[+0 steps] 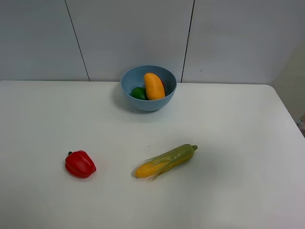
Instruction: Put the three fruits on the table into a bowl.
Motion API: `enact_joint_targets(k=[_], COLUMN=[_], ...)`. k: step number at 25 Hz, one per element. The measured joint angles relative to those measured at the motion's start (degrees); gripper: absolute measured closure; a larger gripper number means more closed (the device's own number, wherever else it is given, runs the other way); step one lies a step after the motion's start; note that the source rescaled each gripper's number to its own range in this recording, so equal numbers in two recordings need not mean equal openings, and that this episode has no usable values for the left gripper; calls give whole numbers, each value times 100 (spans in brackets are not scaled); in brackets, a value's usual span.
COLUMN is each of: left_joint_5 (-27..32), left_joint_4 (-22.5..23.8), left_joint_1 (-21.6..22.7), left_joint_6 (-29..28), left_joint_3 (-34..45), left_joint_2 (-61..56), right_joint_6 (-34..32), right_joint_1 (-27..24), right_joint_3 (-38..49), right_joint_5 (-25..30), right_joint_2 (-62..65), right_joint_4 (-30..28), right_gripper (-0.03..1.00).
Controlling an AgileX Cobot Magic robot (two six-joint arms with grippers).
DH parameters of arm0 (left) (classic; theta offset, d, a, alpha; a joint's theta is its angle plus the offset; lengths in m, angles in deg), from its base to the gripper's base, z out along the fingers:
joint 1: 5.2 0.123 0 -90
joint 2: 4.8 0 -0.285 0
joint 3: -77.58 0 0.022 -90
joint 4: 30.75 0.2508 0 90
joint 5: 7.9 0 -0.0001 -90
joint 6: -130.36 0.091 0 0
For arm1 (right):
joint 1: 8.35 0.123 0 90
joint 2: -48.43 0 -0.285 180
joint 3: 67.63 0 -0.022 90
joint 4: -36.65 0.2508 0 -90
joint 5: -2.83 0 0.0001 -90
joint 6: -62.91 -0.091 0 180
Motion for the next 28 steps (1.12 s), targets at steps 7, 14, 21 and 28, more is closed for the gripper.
enact_joint_targets(k=[7, 14, 21, 28], left_joint_5=[0, 0, 0, 0], left_joint_4=[0, 11, 11, 6], left_joint_1=[0, 0, 0, 0], left_joint_6=[0, 4, 4, 4], left_joint_3=[0, 0, 0, 0], left_joint_2=[0, 0, 0, 0], right_joint_6=[6, 10, 10, 10], right_joint_1=[301, 495, 803, 1066], right_joint_3=[1308, 1397, 1935, 1951], right_joint_5=[760, 1115, 1155, 1119], right_joint_2=[1447, 2029, 2279, 2613], right_joint_4=[-62, -534, -550, -520], right_gripper=[34, 34, 34, 34])
